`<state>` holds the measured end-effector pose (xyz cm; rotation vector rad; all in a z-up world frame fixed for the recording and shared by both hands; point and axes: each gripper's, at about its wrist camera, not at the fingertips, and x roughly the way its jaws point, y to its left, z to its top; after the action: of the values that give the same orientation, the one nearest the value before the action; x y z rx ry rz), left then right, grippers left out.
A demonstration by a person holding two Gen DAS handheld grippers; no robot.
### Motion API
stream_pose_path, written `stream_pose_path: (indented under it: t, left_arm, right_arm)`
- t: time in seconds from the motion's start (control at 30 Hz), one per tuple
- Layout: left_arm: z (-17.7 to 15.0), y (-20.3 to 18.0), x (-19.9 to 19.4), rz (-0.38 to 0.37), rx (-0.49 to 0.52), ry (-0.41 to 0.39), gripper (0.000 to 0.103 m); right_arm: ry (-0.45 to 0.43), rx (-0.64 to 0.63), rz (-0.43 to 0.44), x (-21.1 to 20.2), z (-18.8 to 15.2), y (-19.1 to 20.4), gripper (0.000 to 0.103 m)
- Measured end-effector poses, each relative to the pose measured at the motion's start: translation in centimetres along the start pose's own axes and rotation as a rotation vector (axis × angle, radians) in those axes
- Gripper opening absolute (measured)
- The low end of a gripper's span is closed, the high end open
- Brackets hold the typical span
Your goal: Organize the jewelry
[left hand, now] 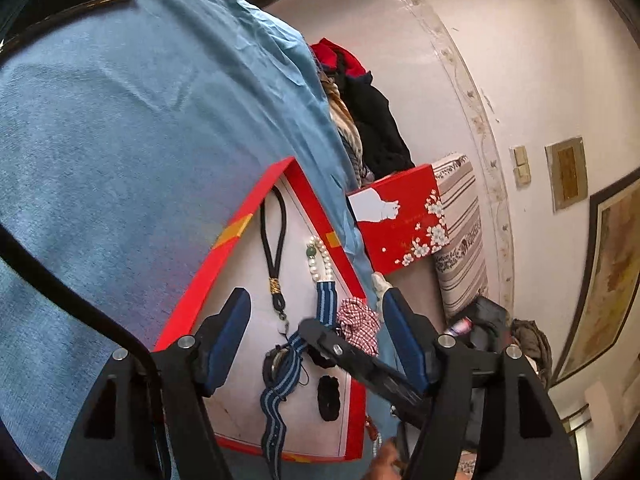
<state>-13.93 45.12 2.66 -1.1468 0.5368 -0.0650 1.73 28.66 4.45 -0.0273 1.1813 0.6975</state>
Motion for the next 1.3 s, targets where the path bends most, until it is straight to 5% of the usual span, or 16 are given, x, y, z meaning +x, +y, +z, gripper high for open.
stream_pose_path:
  t: [0.1,0.4,0.53,0.7,0.97,1.03,1.1,1.13,1.3]
  left_arm:
    - [0.1,0.2,0.1,0.014,0.001,0.002,0.067]
    - [0.3,0.9,-0.5,0.022,-0.028,-0.013,0.067]
    - [0.4,1.0,-0.6,0.032,-0.029,-0.019,0.067]
    - [0.7,0.9,-1.2,0.045,-0.025,-0.048,0.067]
    - [1.4,1.1,-3.9,0.121,-0.016,-0.184,0.067]
    - [1.4,1.1,-3.8,0.122,-0.019,-0.179,0.067]
    - [1.4,1.0,-3.6,0.12,-0.015,-0.169,0.067]
    - [1.3,0.9,-3.5,0.122,-0.008,-0.166,0.067]
    - [1.0,0.0,-3.1,0.145,0.042,-0.16,0.067]
  right_arm:
    - [-0.01,0.028,0.013,-0.1,0.4,-0.2,0.004]
    - [-0.242,-0.062,-0.001,-11.2,4.0,0.8,0.003]
    - [-0.315,-0.165,-0.181,-13.4,5.5,1.6,0.002]
    - [-0.24,-0.385,-0.366,-8.6,3.0,3.8,0.002]
    - [0.034,-0.283,0.032,-1.0,-2.4,4.2,0.004]
    - [0.065,-0.232,0.096,-0.4,-2.8,3.8,0.014]
    - [0.07,-0.184,0.138,-0.7,-3.1,3.2,0.043]
    - [0.071,-0.154,0.164,-1.1,-3.2,2.7,0.048]
    - [0.092,-0.126,0.189,-3.1,-4.2,0.6,0.051]
